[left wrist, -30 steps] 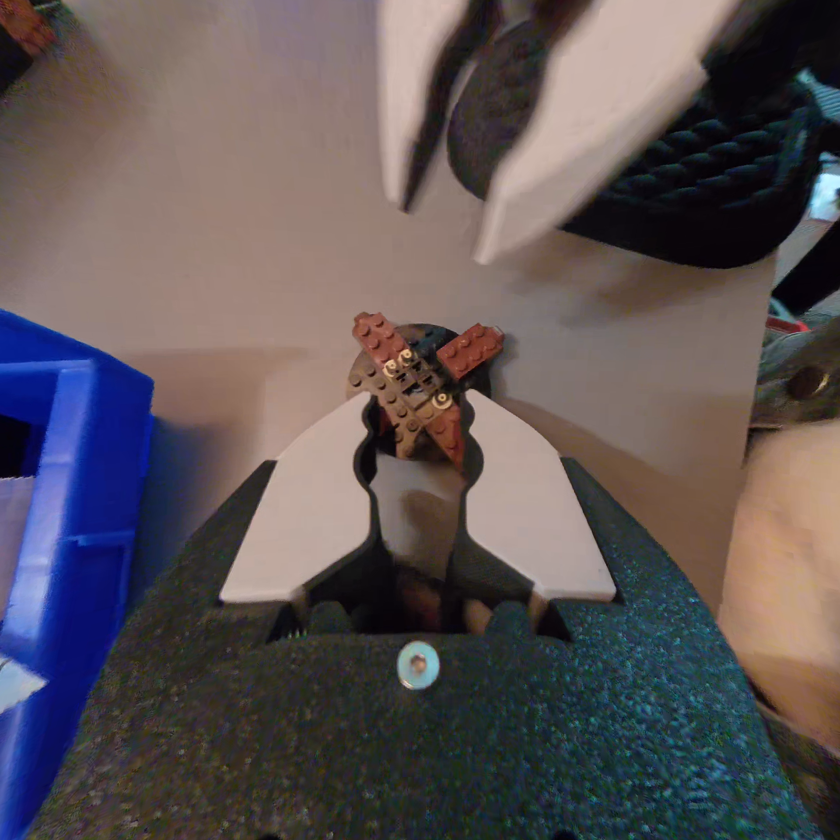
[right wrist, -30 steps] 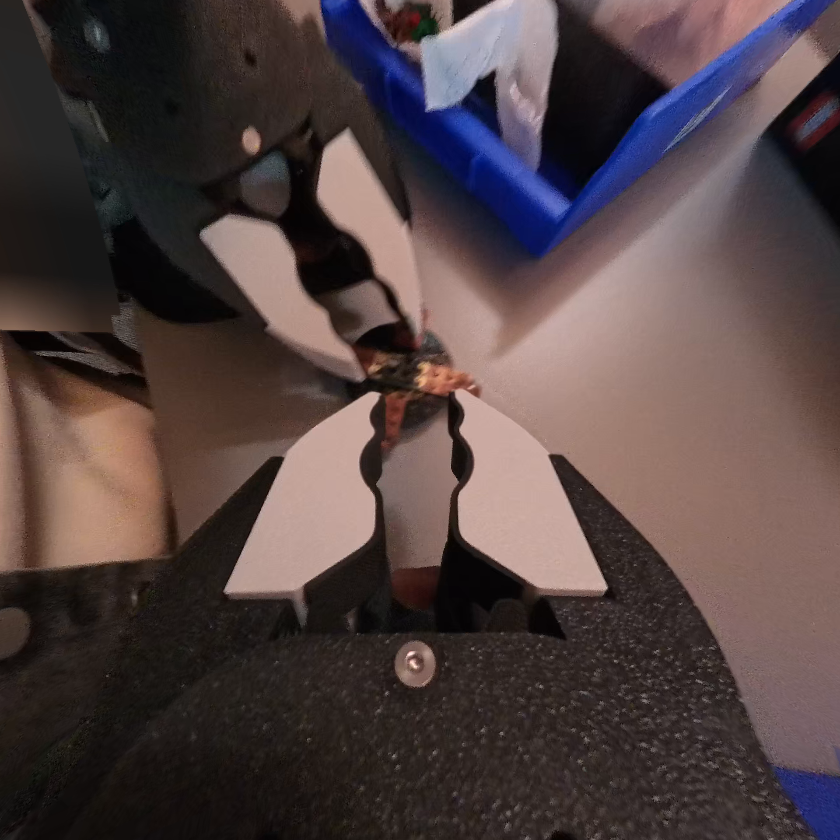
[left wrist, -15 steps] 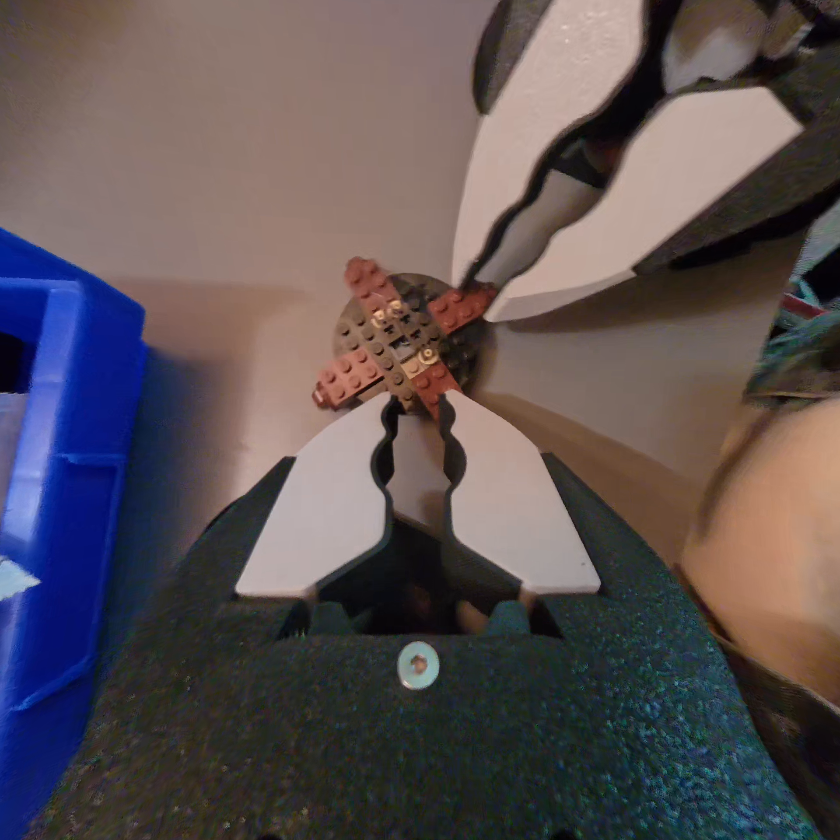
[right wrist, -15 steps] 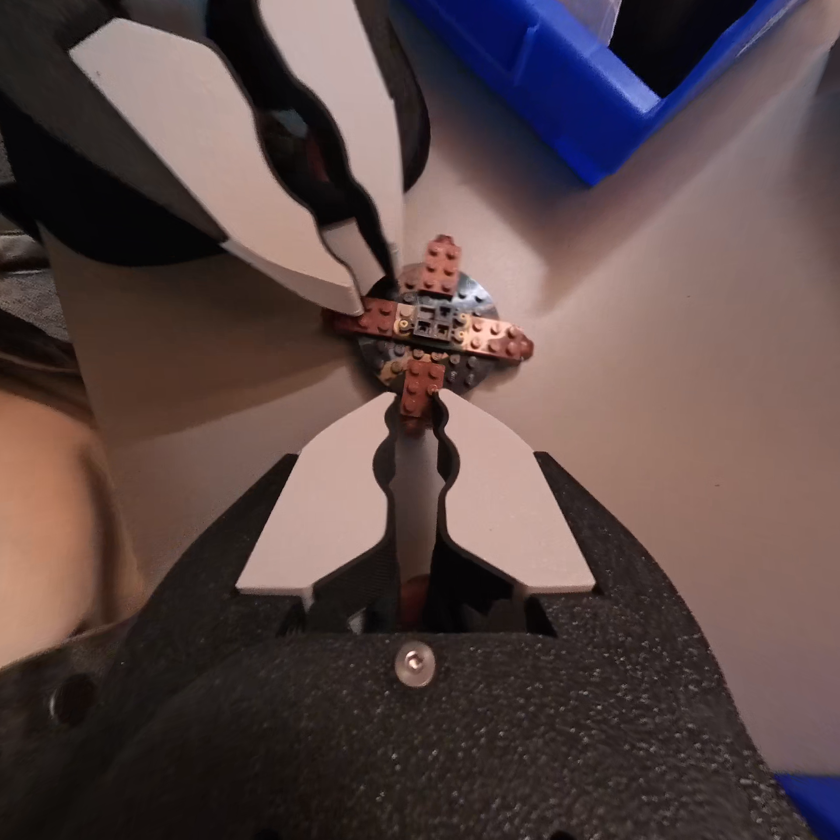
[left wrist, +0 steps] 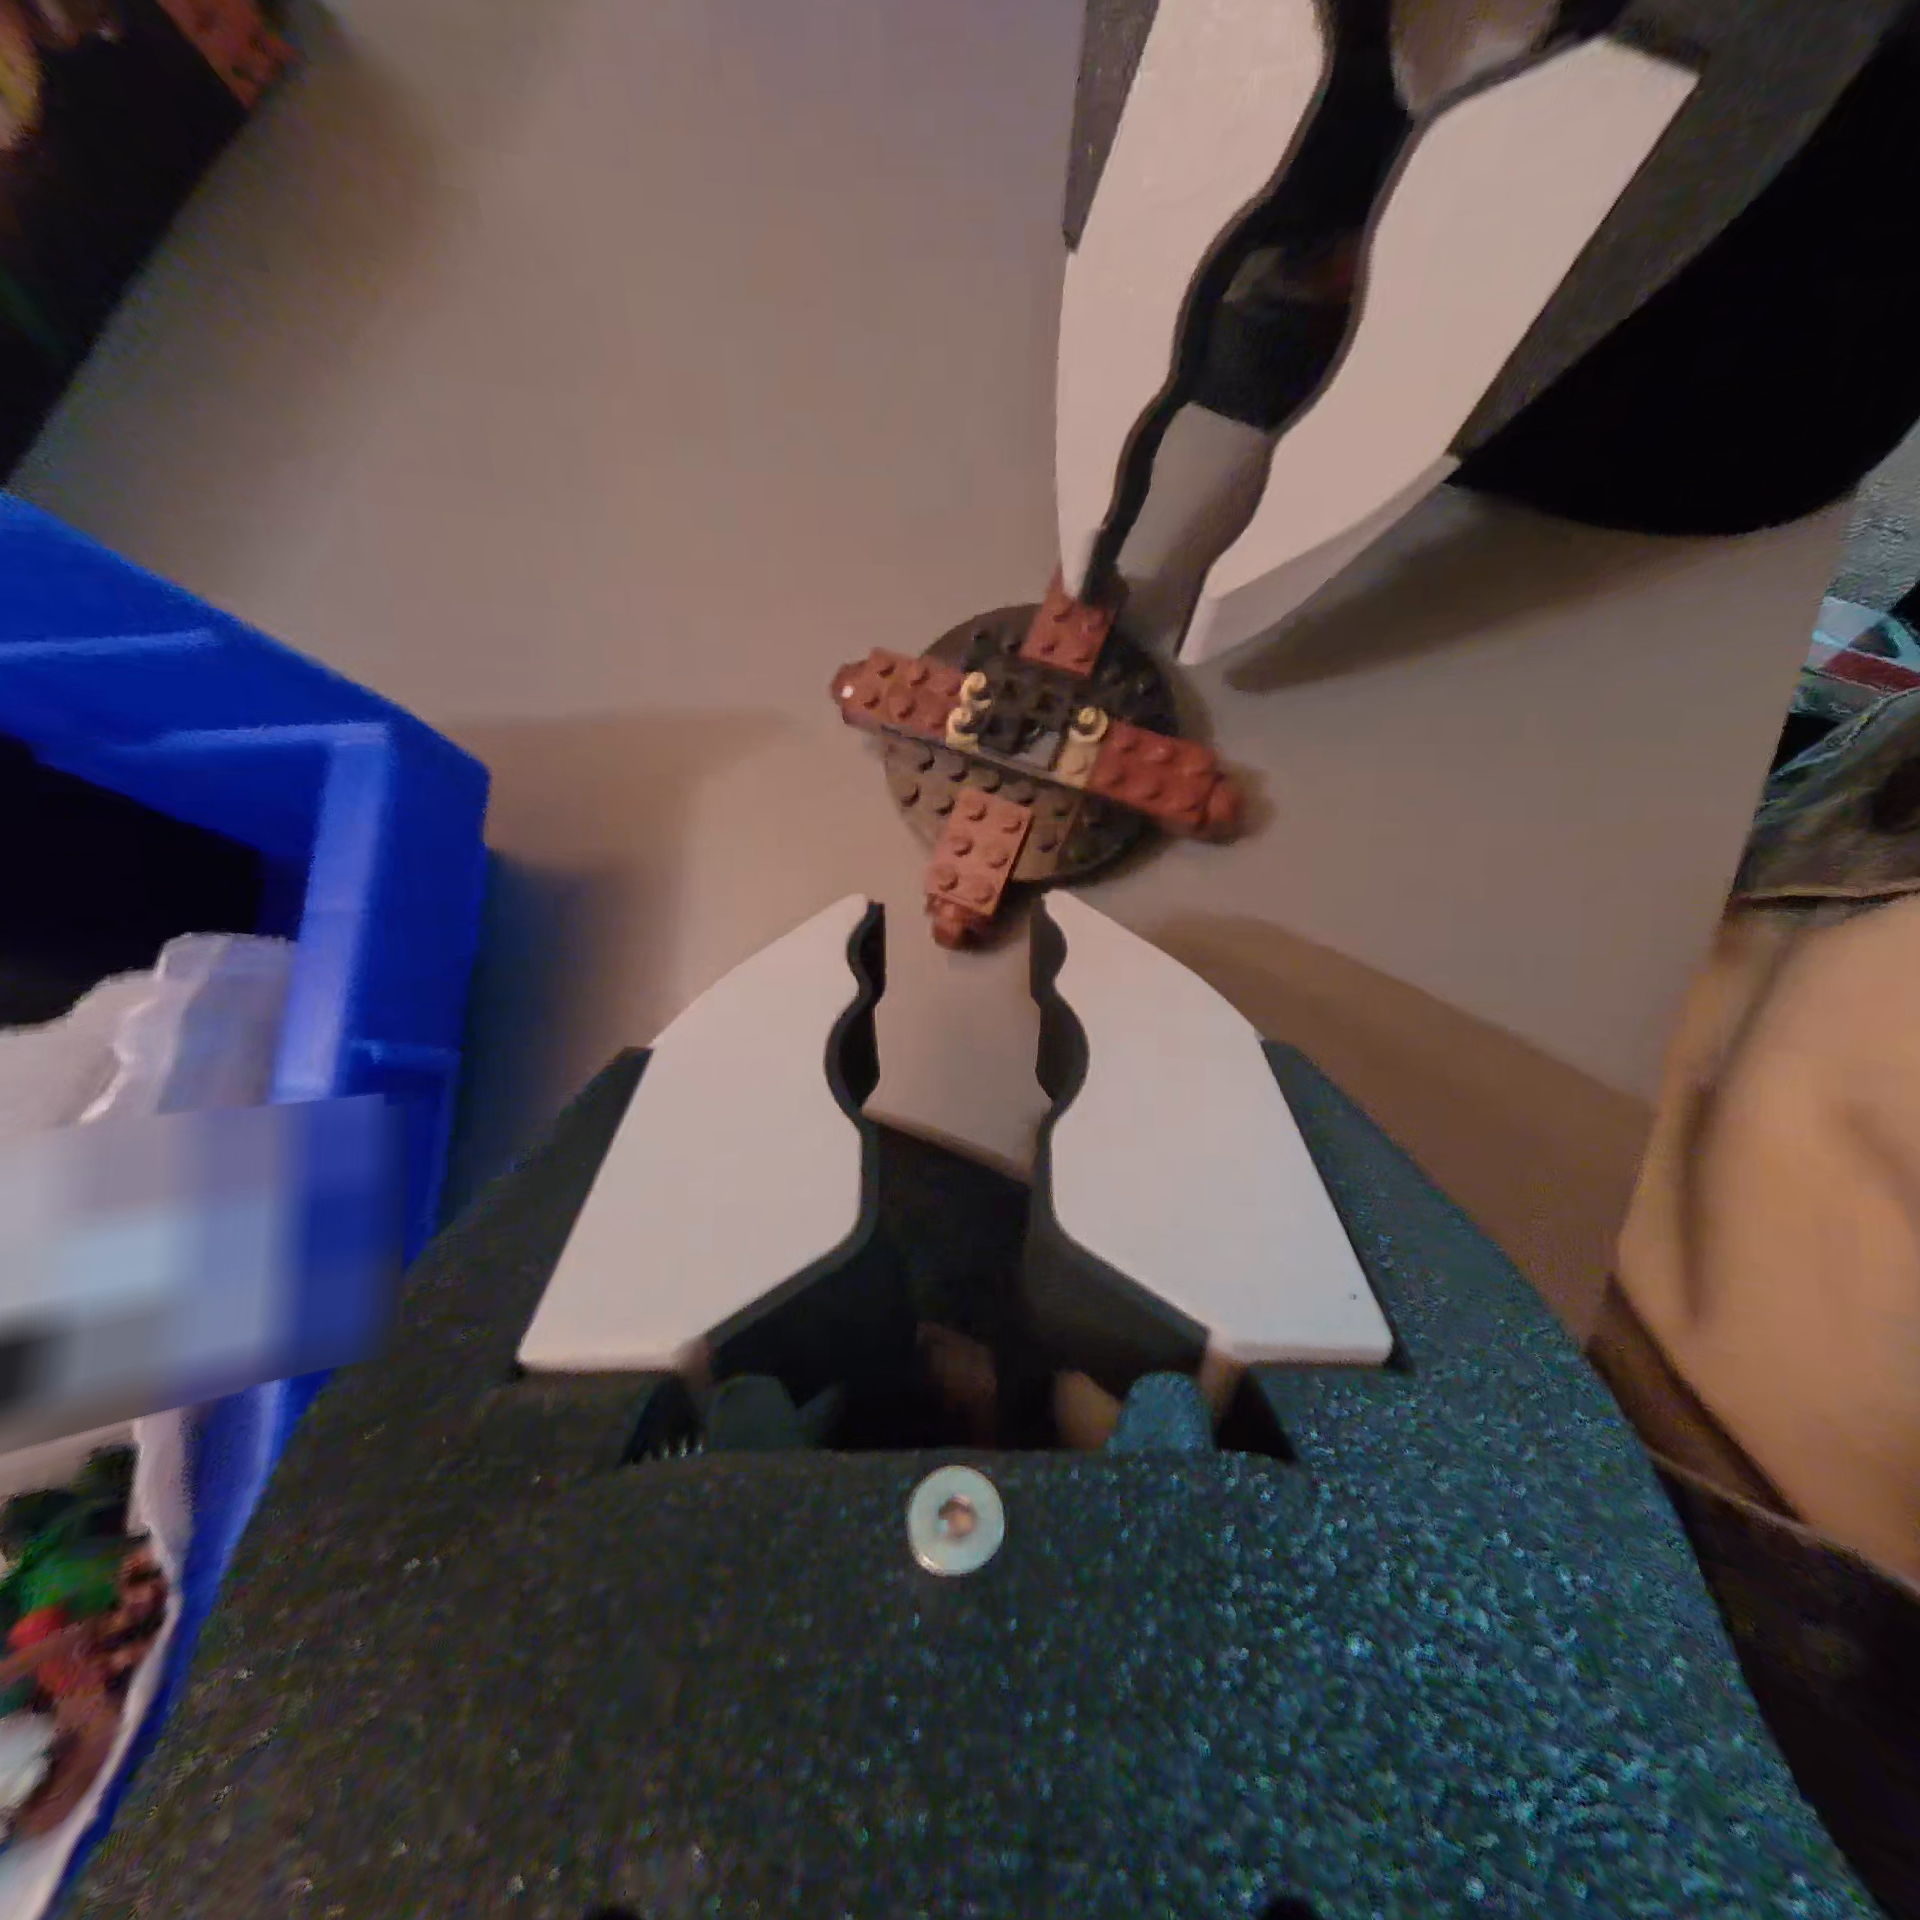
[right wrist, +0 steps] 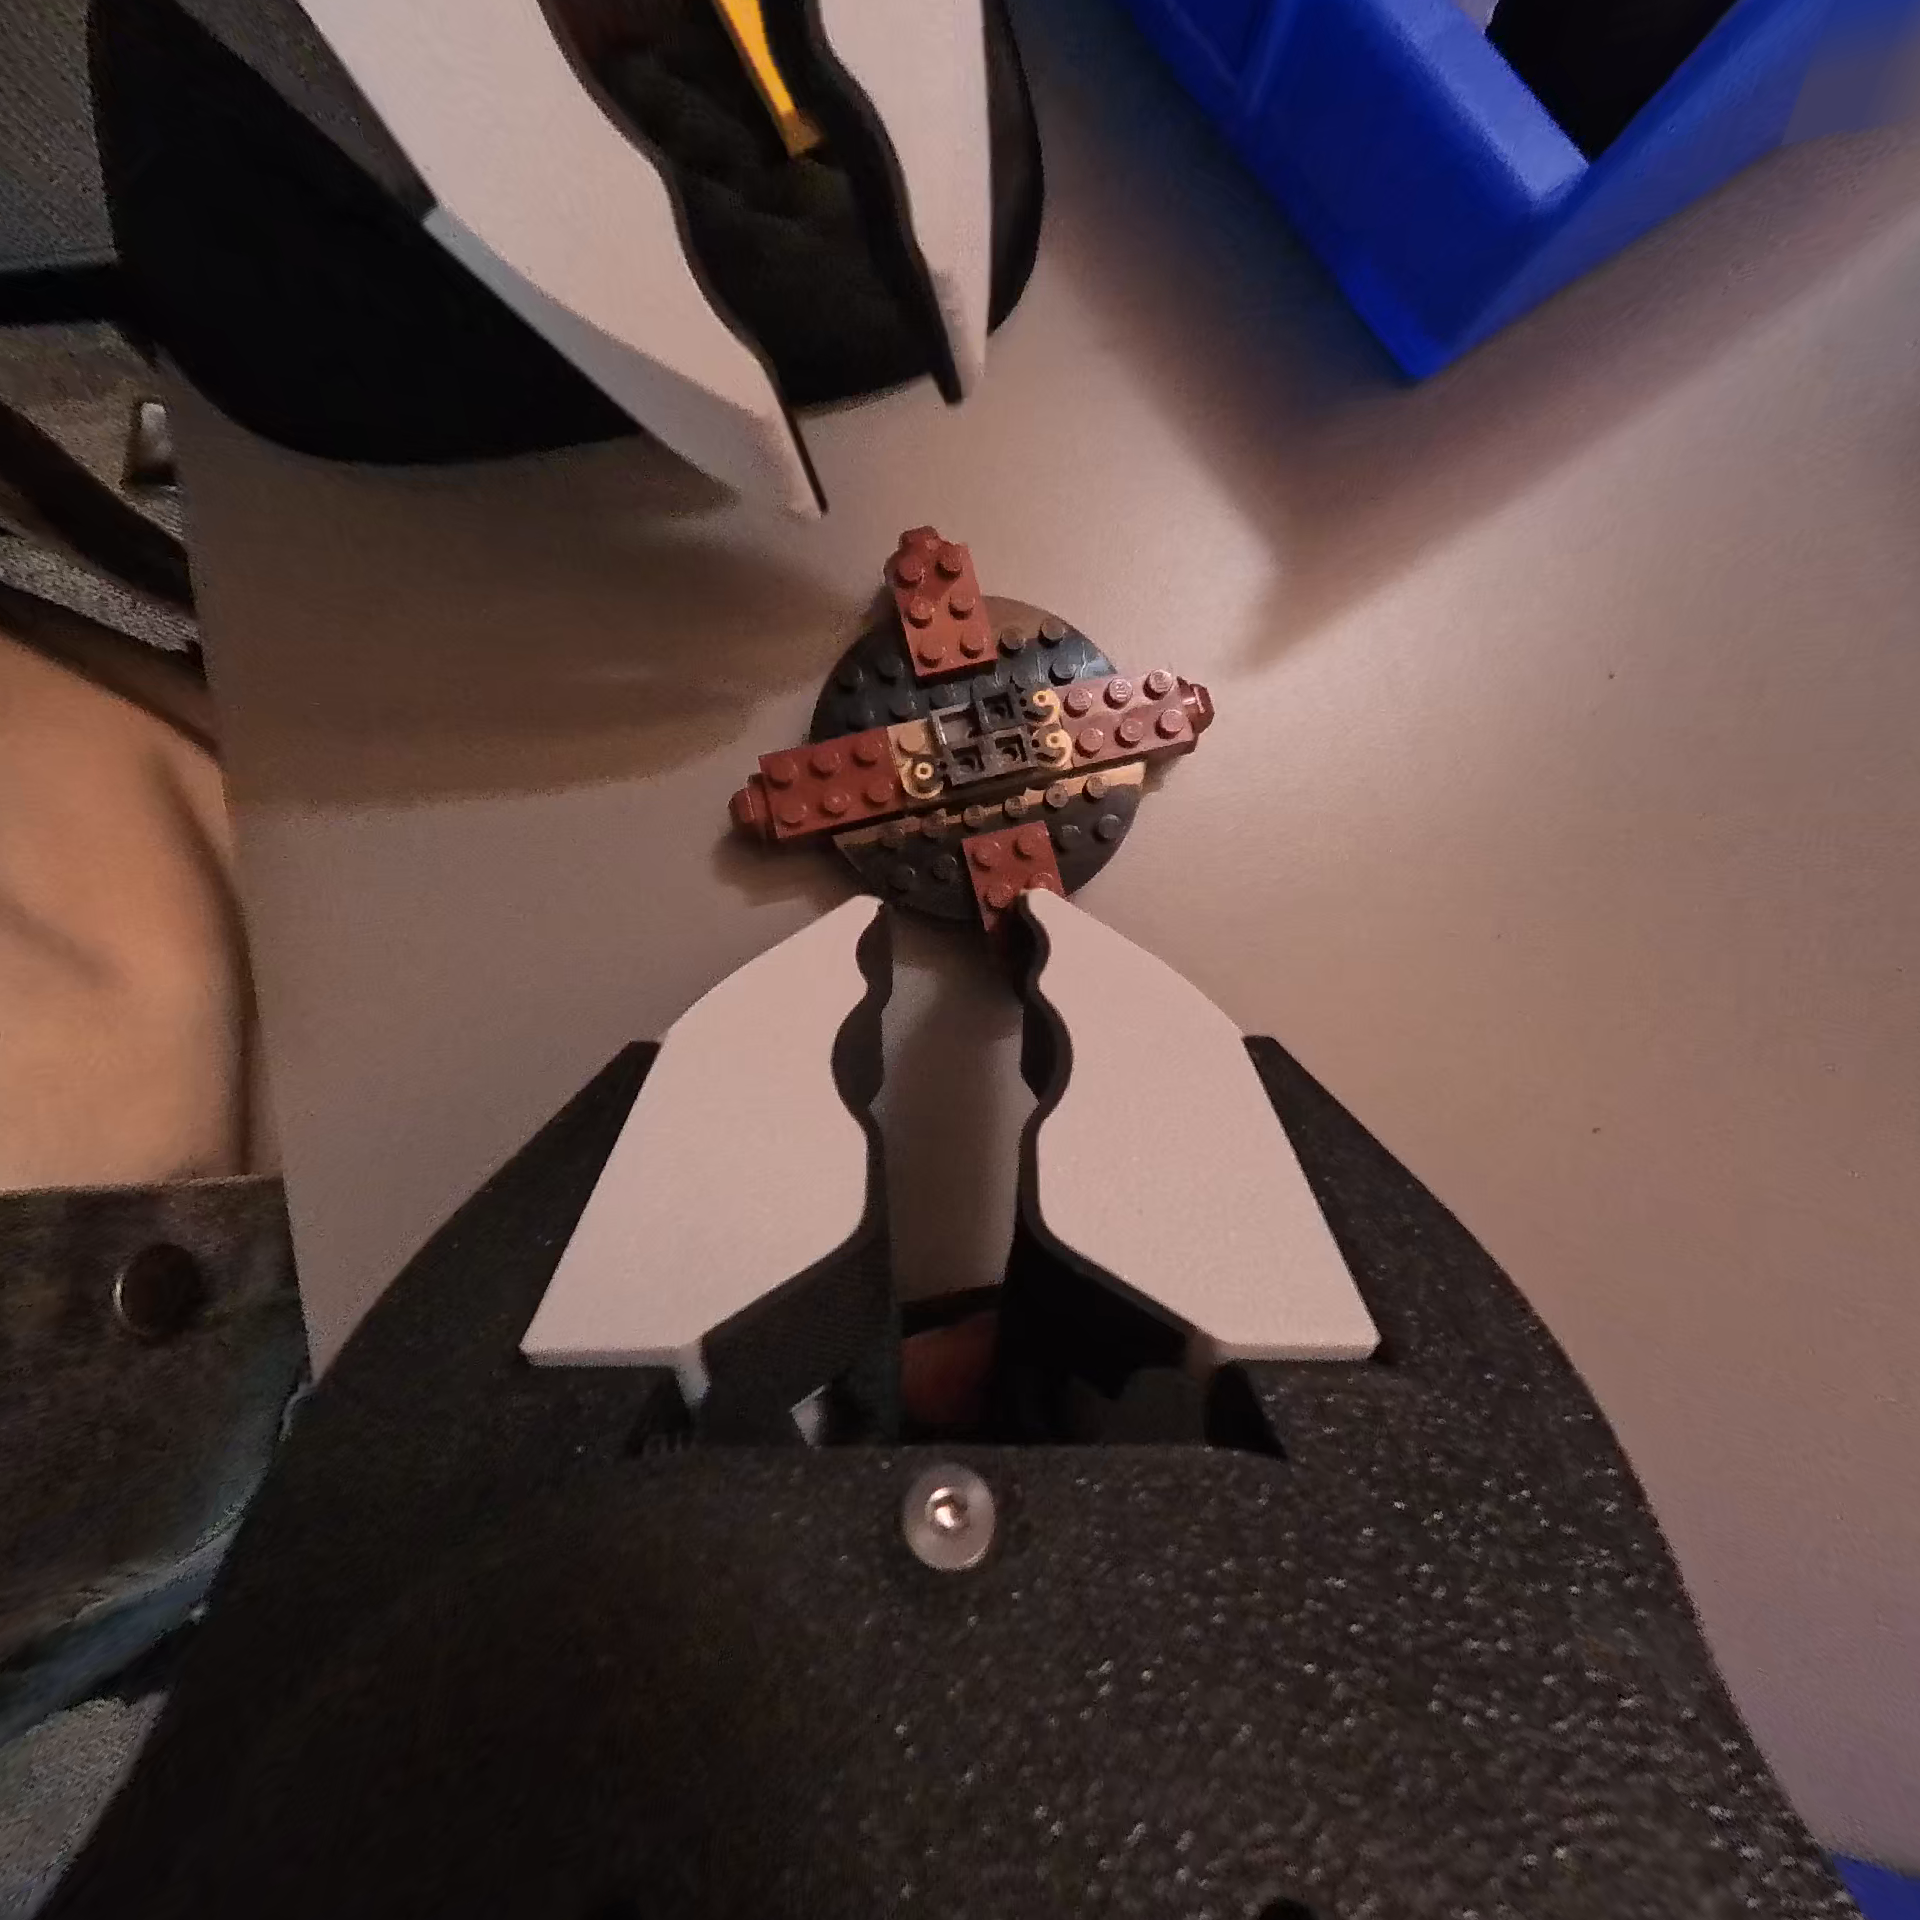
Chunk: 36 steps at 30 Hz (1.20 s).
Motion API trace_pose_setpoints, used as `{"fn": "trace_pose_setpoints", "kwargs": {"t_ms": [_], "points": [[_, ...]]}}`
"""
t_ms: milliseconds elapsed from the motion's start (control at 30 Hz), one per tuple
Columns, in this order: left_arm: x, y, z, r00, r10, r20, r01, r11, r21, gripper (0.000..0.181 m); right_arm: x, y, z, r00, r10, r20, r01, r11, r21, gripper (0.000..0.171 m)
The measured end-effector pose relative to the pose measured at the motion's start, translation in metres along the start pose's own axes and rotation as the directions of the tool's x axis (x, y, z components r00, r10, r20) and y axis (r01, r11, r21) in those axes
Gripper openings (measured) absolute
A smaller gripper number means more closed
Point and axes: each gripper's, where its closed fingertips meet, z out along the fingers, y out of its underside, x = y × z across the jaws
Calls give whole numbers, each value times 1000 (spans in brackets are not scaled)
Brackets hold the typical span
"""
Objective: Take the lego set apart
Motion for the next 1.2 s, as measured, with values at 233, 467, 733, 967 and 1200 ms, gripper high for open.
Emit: {"fn": "trace_pose_setpoints", "kwargs": {"t_ms": [233,467,733,967,1200], "points": [[17,-27,29,991,132,-33,-131,991,19,32,10,-2,-8,997,-79,23,80,996,-49,20],[16,-21,42,992,100,-73,-101,995,-12,26,14,9,6,980,-173,97,188,966,-179,16],[16,-20,42,992,93,-87,-92,996,7,23,13,9,8,944,-326,54,330,931,-155,17],[17,-20,42,992,94,-79,-95,995,-6,23,15,9,7,838,-539,-82,511,829,-227,18],[20,-20,42,992,93,-90,-93,996,6,23,9,8,6,985,-162,51,160,986,38,16]]}}
